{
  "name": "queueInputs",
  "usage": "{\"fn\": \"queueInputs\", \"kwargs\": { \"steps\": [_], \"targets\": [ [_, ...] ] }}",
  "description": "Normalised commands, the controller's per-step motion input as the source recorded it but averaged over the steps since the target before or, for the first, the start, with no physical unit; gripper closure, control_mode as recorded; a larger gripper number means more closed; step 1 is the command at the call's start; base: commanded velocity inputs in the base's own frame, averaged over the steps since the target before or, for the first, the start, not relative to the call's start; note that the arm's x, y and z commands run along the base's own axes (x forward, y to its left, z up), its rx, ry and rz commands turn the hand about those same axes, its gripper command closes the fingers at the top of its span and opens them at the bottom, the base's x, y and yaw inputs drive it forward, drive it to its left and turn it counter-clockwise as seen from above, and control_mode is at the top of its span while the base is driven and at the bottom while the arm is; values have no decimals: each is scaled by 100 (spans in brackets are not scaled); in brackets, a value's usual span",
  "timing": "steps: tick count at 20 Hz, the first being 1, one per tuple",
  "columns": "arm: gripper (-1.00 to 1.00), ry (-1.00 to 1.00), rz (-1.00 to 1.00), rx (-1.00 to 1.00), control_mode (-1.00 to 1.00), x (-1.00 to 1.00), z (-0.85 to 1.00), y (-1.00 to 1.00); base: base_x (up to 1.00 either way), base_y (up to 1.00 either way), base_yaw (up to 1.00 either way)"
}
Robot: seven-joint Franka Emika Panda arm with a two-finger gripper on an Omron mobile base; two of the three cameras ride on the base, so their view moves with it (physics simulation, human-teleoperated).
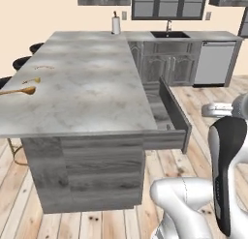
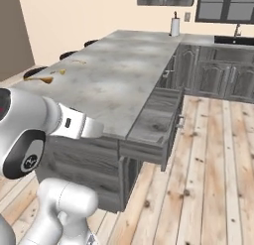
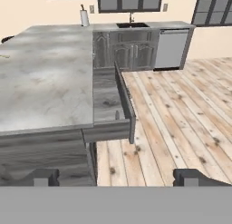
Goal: Pick up the metallic utensils from the counter and place them in the open drawer. Make sure not to pick up any wooden utensils.
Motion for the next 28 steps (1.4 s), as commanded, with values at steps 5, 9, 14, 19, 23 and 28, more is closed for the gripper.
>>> {"fn": "queueInputs", "kwargs": {
  "steps": [5, 9, 14, 19, 23, 28],
  "targets": [
    [-100, 0, 0, 0, 100, 0, 0, 0, 3, 100, 0],
    [-100, 0, 0, 0, 100, 0, 0, 0, 6, 100, -3],
    [-100, 0, 0, 0, 100, 0, 0, 0, 24, 100, -19],
    [-100, 0, 0, 0, 100, 0, 0, 0, 23, 100, -23],
    [-100, 0, 0, 0, 100, 0, 0, 0, 12, 100, -24],
    [-100, 0, 0, 0, 100, 0, 0, 0, 0, 100, -22]
  ]
}}
